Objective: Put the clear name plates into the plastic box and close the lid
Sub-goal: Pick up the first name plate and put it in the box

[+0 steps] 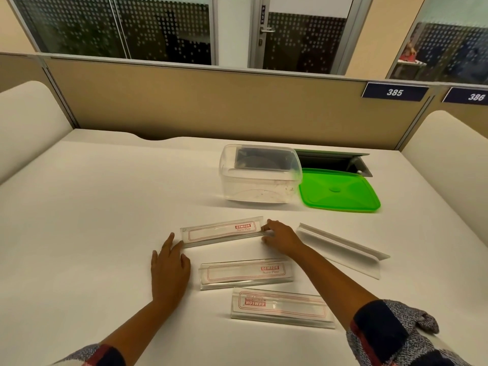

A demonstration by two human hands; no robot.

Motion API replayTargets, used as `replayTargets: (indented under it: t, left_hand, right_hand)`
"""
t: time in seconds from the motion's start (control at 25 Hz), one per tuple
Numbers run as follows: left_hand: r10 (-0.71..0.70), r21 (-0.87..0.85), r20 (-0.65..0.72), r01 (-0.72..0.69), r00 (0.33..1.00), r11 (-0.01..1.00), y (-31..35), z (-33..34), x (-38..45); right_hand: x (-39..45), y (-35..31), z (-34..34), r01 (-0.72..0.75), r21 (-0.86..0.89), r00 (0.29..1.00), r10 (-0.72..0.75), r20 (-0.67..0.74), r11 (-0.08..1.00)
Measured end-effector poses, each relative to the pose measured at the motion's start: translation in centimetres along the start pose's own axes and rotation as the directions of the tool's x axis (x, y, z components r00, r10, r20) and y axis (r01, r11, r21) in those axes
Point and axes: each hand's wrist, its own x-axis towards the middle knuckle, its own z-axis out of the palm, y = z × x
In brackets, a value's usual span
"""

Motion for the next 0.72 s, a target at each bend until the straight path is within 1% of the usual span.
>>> replayTargets:
  t: [0.12, 0.24, 0.28, 0.4, 0.48, 0.6, 0.72]
  left_hand:
    - [-0.180, -0.194, 0.076, 0.192, 0.981, 0.962, 1.8, -0.5, 1.3]
    - [-0.250, -0.442, 0.135, 0.284, 0.959, 0.851, 3.8, -1.2, 2.6]
    - [-0.246, -0.486, 0.146, 0.286, 0.958, 0.826, 4.4, -1.4, 3.0]
    - [-0.195, -0.526, 0.148, 0.244, 0.970, 0.815, 5.8, -1.7, 4.0]
    - [-0.178, -0.550, 0.157, 0.236, 0.971, 0.801, 6.4, -2.0, 4.8]
    - [-0.137, -0.584, 0.111, 0.176, 0.984, 0.792, 7.4, -2.5, 6.4]
    - [-0.089, -0.593, 0.063, 0.109, 0.994, 0.798, 8.8, -3.1, 8.8]
  right_hand:
    - [0.0, -0.8, 0.0, -0.031, 0.000, 0.998, 0.031, -0.049, 1.000]
    - [-0.1, -1.3, -0.7, -0.059, 0.040, 0.987, 0.064, -0.146, 0.997]
    - [-0.2, -1.4, -1.0, -0.055, 0.065, 0.984, 0.065, -0.168, 0.996]
    - [-0.2, -2.0, -2.3, -0.015, 0.126, 0.977, 0.042, -0.210, 0.992]
    - [0.0, -2.5, -3.2, 0.026, 0.183, 0.961, 0.026, -0.275, 0.983]
    - [0.3, -2.7, -4.9, 0.095, 0.256, 0.918, 0.015, -0.396, 0.962]
    - [1.3, -2.9, -7.0, 0.126, 0.265, 0.860, 0.028, -0.510, 0.956]
